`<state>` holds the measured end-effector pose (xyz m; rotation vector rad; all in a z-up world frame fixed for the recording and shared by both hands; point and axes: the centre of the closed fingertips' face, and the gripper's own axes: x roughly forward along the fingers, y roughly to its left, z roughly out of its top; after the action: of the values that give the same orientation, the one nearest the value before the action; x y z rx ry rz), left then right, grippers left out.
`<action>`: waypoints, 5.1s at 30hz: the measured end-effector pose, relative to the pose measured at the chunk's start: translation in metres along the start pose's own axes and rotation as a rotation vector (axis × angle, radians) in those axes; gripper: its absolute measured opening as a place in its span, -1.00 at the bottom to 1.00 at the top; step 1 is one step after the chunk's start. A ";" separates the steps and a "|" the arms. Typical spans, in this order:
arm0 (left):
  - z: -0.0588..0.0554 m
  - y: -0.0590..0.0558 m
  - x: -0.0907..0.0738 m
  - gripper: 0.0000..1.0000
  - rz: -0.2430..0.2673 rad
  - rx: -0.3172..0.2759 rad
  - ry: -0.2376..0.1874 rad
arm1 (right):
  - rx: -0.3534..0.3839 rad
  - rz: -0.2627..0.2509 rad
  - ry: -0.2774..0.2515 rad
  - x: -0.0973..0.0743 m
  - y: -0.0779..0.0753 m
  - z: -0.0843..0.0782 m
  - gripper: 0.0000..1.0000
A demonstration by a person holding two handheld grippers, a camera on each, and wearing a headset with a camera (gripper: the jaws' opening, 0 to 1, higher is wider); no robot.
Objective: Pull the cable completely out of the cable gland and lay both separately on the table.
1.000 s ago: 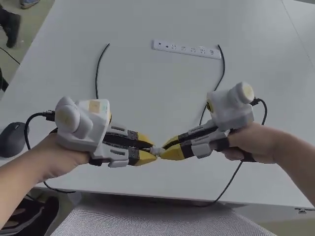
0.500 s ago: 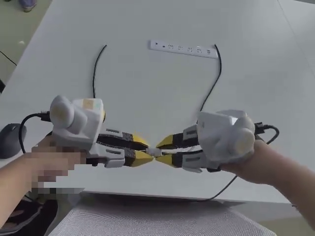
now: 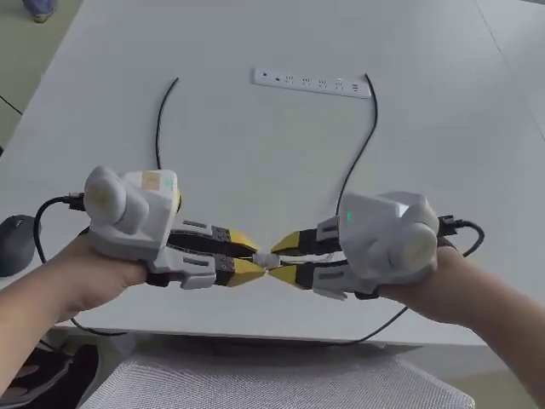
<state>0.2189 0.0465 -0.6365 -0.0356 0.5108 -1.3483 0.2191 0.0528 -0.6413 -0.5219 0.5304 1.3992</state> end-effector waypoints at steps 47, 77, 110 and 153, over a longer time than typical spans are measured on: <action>0.011 0.004 0.002 -0.70 0.034 -0.008 -0.014 | -0.207 -0.298 0.107 -0.013 -0.008 -0.007 -0.99; 0.009 0.015 0.008 -0.70 0.069 -0.010 0.002 | -0.035 -0.344 0.098 -0.021 -0.031 -0.043 -1.00; 0.011 0.012 0.012 -0.69 0.070 -0.023 -0.012 | 0.132 -0.447 0.186 -0.039 -0.042 -0.085 -0.96; 0.023 0.020 0.011 -0.70 0.097 -0.002 -0.033 | 0.164 -0.586 0.078 -0.033 -0.049 -0.041 -1.00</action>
<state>0.2475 0.0351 -0.6259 -0.0346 0.4805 -1.2504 0.2628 -0.0031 -0.6507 -0.5456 0.4978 0.7734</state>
